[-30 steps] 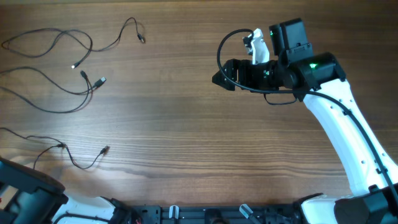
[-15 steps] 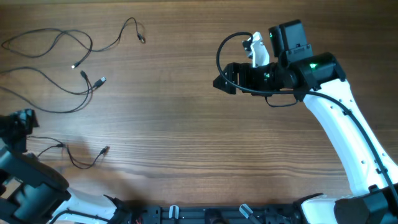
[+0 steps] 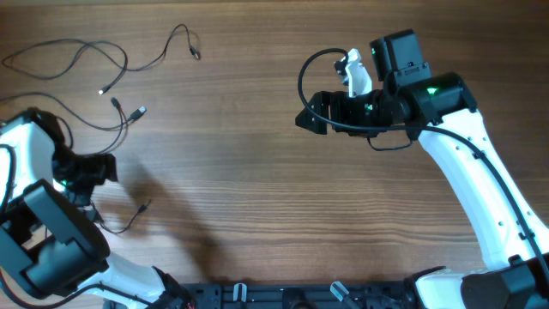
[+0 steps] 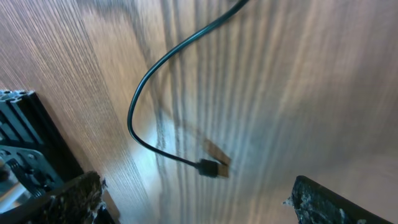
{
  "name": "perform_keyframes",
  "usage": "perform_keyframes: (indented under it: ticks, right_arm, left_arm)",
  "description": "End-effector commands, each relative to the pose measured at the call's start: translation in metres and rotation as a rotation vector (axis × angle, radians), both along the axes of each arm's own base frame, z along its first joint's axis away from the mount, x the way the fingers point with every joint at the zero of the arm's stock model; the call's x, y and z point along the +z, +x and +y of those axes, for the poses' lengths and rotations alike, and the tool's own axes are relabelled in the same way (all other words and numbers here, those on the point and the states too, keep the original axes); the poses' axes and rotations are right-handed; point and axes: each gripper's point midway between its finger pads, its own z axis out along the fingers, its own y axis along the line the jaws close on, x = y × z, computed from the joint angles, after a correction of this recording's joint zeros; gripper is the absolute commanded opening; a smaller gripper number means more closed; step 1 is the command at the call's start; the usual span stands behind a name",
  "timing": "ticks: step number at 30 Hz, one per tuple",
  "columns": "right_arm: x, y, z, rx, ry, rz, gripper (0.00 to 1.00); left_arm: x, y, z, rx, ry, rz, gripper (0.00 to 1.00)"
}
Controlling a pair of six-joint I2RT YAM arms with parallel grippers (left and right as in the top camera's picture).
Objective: Untangle cables
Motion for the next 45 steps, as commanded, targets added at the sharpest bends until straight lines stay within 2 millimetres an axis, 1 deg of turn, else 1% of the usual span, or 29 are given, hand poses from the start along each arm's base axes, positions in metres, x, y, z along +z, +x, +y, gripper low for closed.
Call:
perform_keyframes:
  ticks: [1,5,6,8,11,12,14,16,20,25,31,33,35,38,40,45]
  right_arm:
    - [-0.003,-0.001,0.003,0.023,0.000,-0.002,1.00]
    - [-0.003,0.000,0.003,0.023,0.001,-0.003,1.00]
    - [-0.003,0.000,0.003,0.023,0.001,-0.003,1.00]
    - [-0.003,0.000,0.003,0.023,0.001,-0.003,1.00]
    - [-0.002,0.000,0.003,0.022,0.003,-0.006,1.00]
    - [-0.001,0.002,0.004,0.021,0.006,-0.015,1.00]
    - [0.000,0.004,0.004,0.020,0.010,-0.024,1.00]
    - [0.000,0.005,0.004,0.017,0.011,-0.023,1.00]
    - [-0.001,0.003,0.004,0.016,0.011,-0.016,1.00]
    - [-0.002,-0.003,0.004,0.025,0.016,0.015,1.00]
    - [-0.002,-0.003,0.005,0.026,0.016,0.012,1.00]
    - [-0.001,-0.002,0.005,0.025,0.018,0.007,1.00]
    - [-0.001,-0.001,0.005,0.025,0.019,0.004,1.00]
    - [-0.001,-0.001,0.005,0.025,0.019,0.005,0.99]
    - [-0.001,-0.002,0.005,0.025,0.018,0.009,1.00]
    - [-0.002,-0.003,0.005,0.024,0.017,0.012,1.00]
  left_arm:
    - [-0.004,-0.012,-0.008,-0.028,-0.015,0.039,0.96]
    - [0.019,-0.010,-0.006,-0.054,0.030,-0.040,0.96]
    - [0.031,-0.010,-0.006,-0.061,0.057,-0.083,0.97]
    - [0.047,-0.011,-0.006,-0.065,0.101,-0.147,1.00]
    - [0.062,-0.015,-0.009,-0.061,0.162,-0.235,1.00]
    - [0.062,-0.020,-0.012,-0.040,0.185,-0.263,1.00]
    - [0.056,-0.027,-0.017,-0.022,0.205,-0.289,1.00]
    - [0.045,-0.031,-0.019,-0.021,0.215,-0.304,1.00]
    - [0.011,-0.032,-0.020,-0.014,0.224,-0.315,1.00]
    - [-0.026,-0.043,-0.027,0.041,0.201,-0.265,1.00]
    - [-0.043,-0.051,-0.032,0.040,0.161,-0.201,0.99]
    - [-0.046,-0.051,-0.032,0.039,0.157,-0.191,0.97]
    - [-0.050,-0.048,-0.028,0.038,0.168,-0.195,0.94]
    - [-0.056,-0.034,-0.019,0.036,0.193,-0.239,0.88]
    - [-0.056,-0.029,-0.016,0.036,0.205,-0.256,0.84]
    - [-0.056,-0.022,-0.012,0.037,0.222,-0.285,0.70]
